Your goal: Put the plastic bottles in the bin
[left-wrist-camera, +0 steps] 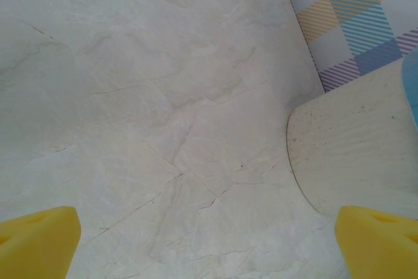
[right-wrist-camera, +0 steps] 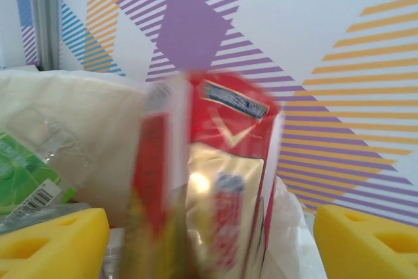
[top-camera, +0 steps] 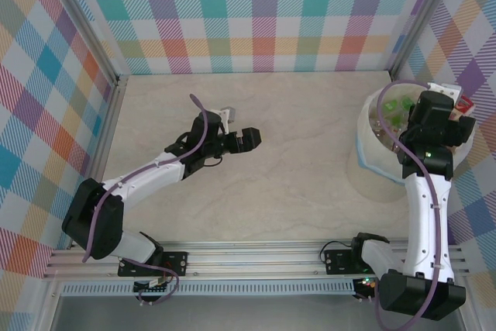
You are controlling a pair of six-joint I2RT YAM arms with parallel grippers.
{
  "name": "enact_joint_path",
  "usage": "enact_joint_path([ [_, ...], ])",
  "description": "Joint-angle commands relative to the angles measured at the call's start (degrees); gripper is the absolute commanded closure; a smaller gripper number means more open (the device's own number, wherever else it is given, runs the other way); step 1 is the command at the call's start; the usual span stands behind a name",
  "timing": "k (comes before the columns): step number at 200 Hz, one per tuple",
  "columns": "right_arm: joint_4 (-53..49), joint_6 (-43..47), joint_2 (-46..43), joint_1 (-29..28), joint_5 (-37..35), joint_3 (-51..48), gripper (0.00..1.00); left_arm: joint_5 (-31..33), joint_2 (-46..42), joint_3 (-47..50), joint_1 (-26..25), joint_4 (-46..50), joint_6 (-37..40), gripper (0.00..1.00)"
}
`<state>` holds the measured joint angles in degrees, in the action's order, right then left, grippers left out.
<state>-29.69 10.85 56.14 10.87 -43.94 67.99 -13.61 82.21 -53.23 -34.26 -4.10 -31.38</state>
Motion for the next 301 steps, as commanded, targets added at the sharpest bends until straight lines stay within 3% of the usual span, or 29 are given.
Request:
enact_joint_path([
  [1, -1.82, -3.73, -0.92, 0.29, -3.51, 0.38, 0.16, 1.68, -2.34, -1.98, 0.09, 2.25, 2.11, 0.00],
  [35, -3.07, -4.70, -2.16, 0.33, -3.01, -1.51, 0.12, 2.74, -2.60, -2.87, 0.07, 4.11, 2.99, 0.00],
  [57, -4.11, -4.70, -2.60, 0.31, 2.81, -1.44, 0.11, 3.23, -2.36, -2.79, 0.07, 3.17, 2.14, 0.00],
  [98, -3.29, -6.73, -7.41, -0.20, 37.14, -0.40, 0.04, 8.81, -5.16, -1.52, 0.07, 2.36, 2.30, 0.00],
  [137, 2.04, -11.44, -8.04, -2.81, 59.12, 0.34, 0.04, 18.12, -11.65, 1.20, 0.24, 4.92, 4.46, 0.00],
  [158, 6.51, -13.90, -6.57, -6.45, 65.63, 0.06, 0.04, 27.02, -16.26, 2.85, 0.70, 9.03, 3.06, 0.00],
  [187, 12.79, -14.60, -2.79, -13.06, 67.88, -1.71, 0.02, 37.49, -22.56, 6.00, 4.41, 16.27, -3.06, 0.00],
  [231, 13.69, -11.41, 8.03, -24.18, 60.59, -2.60, 0.00, 36.00, -31.37, 10.57, 13.33, 24.48, -6.95, 0.00],
  [247, 15.01, -13.23, 11.07, -25.15, 52.88, -4.94, 0.00, 36.48, -31.68, 10.69, 14.93, 27.50, -5.17, 0.00],
  [267, 17.29, -9.73, 12.74, -25.02, 48.65, -9.96, 0.00, 41.29, -30.76, 10.53, 15.76, 30.20, -1.50, 0.00],
  [301, 20.99, -1.99, 14.44, -23.58, 54.63, -17.47, 0.00, 54.96, -30.03, 12.86, 17.43, 27.73, 2.39, 0.00],
])
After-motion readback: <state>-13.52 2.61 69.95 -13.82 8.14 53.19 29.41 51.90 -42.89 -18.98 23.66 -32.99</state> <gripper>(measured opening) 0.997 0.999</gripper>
